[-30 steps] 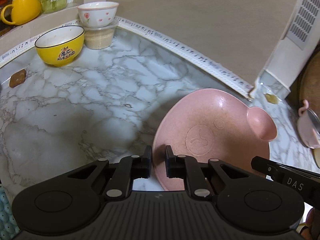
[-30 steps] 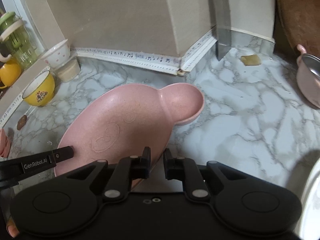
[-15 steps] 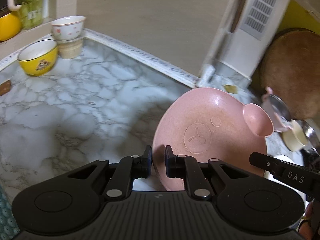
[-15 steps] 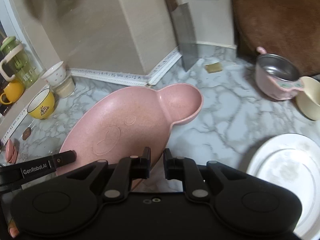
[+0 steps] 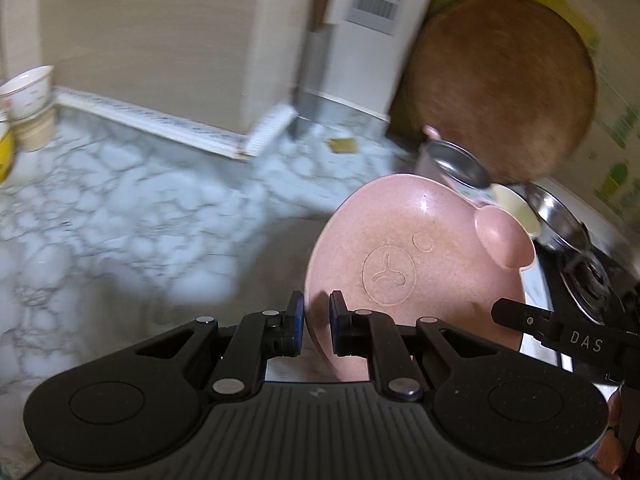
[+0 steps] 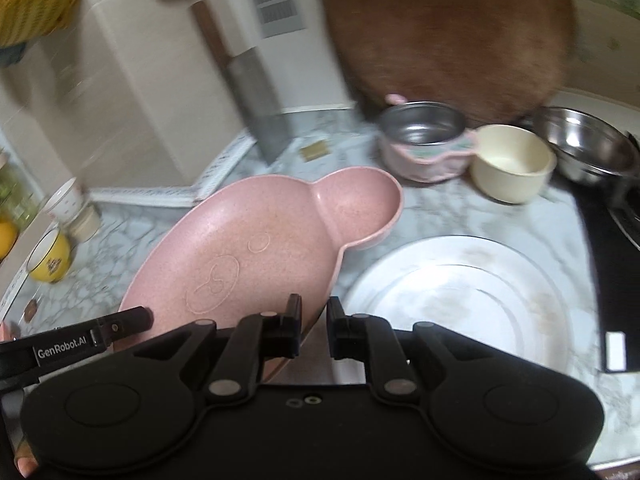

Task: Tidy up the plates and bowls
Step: 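Lift the pink tray with both grippers and carry it over the stacked plates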

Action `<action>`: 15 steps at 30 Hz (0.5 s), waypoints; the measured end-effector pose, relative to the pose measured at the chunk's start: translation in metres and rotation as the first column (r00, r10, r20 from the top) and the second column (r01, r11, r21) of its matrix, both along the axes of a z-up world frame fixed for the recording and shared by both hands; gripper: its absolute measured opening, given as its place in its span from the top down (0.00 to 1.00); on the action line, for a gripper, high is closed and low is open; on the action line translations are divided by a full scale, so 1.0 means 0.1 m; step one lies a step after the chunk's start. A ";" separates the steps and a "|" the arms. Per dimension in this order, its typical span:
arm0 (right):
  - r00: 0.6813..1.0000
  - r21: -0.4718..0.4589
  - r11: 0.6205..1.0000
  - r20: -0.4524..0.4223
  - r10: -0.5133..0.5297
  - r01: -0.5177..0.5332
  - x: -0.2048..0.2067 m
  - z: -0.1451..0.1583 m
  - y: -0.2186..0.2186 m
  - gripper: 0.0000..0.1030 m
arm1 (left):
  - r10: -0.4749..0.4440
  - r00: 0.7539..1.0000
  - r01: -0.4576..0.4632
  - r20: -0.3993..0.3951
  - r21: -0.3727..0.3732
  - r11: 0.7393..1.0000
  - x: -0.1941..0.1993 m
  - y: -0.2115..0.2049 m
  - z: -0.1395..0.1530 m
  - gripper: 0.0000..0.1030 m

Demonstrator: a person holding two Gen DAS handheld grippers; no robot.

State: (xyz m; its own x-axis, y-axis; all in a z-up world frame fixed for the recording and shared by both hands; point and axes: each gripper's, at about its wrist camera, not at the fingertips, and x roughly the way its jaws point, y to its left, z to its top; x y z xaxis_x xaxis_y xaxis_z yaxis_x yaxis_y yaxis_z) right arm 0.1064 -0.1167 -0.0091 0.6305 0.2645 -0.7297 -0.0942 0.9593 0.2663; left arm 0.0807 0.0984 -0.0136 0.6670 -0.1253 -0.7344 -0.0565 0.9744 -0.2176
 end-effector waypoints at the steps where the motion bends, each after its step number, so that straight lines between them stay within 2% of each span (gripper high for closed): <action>1: 1.000 0.001 1.000 -0.001 -0.016 0.016 -0.01 -0.01 -0.08 0.87 | -0.018 1.000 0.018 0.000 0.002 1.000 0.01 -0.08 0.00 0.88; 8: 0.993 -0.007 0.993 -0.005 -0.115 0.114 -0.11 -0.06 -0.57 0.87 | -0.122 0.993 0.122 -0.008 0.024 0.992 0.15 -0.59 -0.05 0.88; 15: 0.983 -0.002 0.984 -0.031 -0.181 0.181 -0.18 -0.21 -0.91 0.87 | -0.182 0.982 0.184 -0.042 0.041 0.982 0.23 -0.92 -0.20 0.88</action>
State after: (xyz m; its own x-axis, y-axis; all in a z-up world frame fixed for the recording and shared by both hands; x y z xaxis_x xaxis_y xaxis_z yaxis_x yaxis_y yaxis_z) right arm 0.0887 -0.2081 -0.0297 0.6452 0.1492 -0.7493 0.0888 0.9594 0.2676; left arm 0.1040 0.0064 -0.0332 0.6072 -0.2092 -0.7665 0.1164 0.9777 -0.1747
